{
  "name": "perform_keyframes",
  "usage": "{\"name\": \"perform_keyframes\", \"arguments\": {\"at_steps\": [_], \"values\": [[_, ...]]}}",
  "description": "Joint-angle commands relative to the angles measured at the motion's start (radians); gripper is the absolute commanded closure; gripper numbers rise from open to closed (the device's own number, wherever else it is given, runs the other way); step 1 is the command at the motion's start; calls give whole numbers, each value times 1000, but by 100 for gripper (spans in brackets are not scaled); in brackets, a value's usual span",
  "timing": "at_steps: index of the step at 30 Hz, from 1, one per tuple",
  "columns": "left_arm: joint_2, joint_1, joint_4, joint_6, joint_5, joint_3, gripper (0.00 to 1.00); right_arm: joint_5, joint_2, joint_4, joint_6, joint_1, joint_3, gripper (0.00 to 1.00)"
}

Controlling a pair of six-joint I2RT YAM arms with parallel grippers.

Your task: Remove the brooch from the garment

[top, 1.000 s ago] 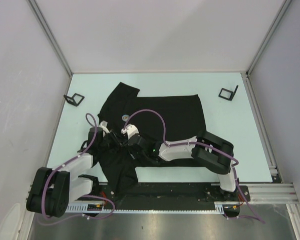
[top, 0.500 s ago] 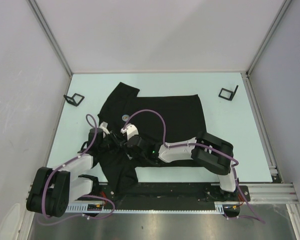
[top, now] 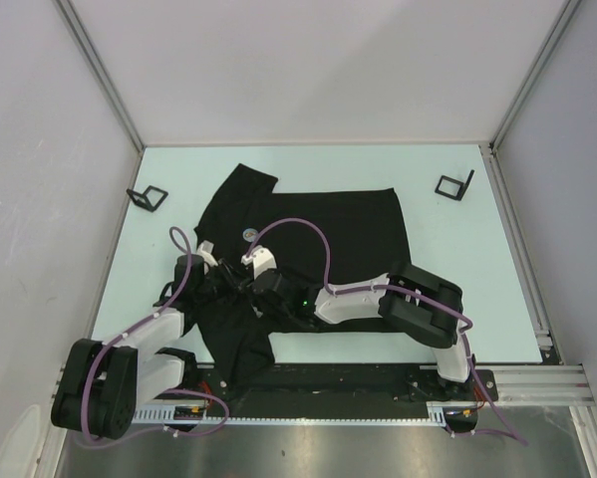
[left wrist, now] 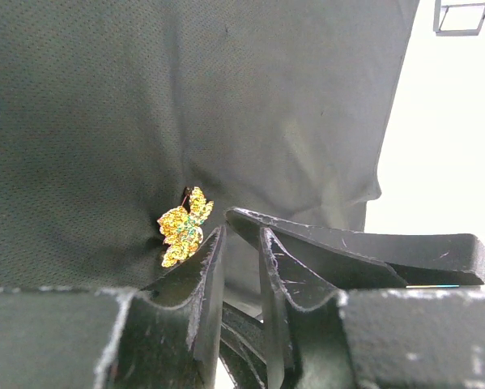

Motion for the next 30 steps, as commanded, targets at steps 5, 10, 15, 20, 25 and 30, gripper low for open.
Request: {"name": "perform_keyframes", "arguments": {"at_steps": [5,10,15,20,25,30], "values": [[-33,-1,-46,2,-23,12,72,33,2,9,28,-6,1,46],[9,-1,-138,42,-79,44,55,4,-64,19,52,-20,-52,46],[16,-1,-151,48,-140,37,49,-22,-116,34,58,-31,-83,46],[44,-1,-68,51,-111,18,50,-59,-99,71,58,-39,-83,46],[107,-1,0,44,-62,18,53,-67,-93,87,58,-43,-83,49],[142,-1,64,28,-20,12,55,-61,-84,88,38,-40,-83,53]]}}
